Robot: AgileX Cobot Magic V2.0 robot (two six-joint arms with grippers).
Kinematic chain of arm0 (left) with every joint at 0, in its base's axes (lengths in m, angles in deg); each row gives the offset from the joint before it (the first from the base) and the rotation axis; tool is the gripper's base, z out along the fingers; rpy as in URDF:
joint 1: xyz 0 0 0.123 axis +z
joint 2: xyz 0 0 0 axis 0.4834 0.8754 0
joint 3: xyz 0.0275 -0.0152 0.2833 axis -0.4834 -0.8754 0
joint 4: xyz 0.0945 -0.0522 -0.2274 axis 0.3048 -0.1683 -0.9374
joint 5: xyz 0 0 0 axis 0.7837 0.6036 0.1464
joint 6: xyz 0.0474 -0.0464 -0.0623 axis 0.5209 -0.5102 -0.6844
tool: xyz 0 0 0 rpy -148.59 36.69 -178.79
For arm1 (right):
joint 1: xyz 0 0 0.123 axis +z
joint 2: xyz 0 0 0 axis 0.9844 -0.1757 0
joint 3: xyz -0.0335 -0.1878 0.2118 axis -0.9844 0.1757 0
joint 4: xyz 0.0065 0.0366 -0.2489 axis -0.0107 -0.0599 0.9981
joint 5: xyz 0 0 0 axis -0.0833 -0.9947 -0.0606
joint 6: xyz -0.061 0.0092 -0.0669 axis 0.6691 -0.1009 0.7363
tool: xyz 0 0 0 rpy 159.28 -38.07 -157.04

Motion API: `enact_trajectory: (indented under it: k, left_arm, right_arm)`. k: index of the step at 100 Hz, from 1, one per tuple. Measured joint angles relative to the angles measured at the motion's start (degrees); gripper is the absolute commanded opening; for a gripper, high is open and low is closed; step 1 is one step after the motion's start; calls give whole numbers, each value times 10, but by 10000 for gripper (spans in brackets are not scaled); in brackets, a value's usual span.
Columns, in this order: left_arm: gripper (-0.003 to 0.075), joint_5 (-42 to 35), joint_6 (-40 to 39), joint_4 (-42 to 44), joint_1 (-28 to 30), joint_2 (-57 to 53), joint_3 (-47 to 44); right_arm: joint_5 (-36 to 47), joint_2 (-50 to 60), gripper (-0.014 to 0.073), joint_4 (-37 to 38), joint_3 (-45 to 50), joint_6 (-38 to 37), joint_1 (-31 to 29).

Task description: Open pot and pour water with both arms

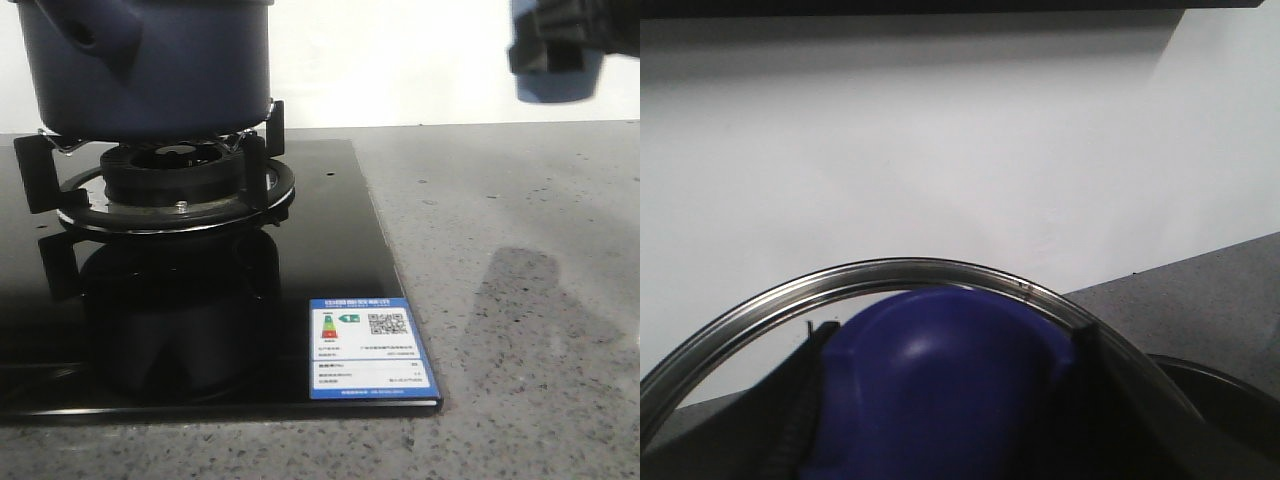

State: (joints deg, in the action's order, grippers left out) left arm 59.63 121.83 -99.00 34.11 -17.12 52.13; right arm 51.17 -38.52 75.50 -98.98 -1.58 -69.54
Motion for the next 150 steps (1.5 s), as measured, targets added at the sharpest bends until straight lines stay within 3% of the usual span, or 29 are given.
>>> enact_trajectory:
  k: [28, 71, 116, 135, 150]
  left_arm:
    - [316, -1, 0, -2, 0, 0, 0]
    - [316, -1, 0, -13, 0, 0, 0]
    - [316, -1, 0, -15, 0, 0, 0]
    - [316, -1, 0, -15, 0, 0, 0]
    - [316, -1, 0, -16, 0, 0, 0]
  right_arm:
    - [-153, 1, 394, 51, -150, 1, 81]
    - [-316, -77, 394, 249, -318, 1, 192]
    - [-345, -172, 393, 472, -375, 3, 242]
    - [-318, -180, 393, 547, -375, 4, 242]
    - [-268, -181, 393, 657, -375, 4, 242]
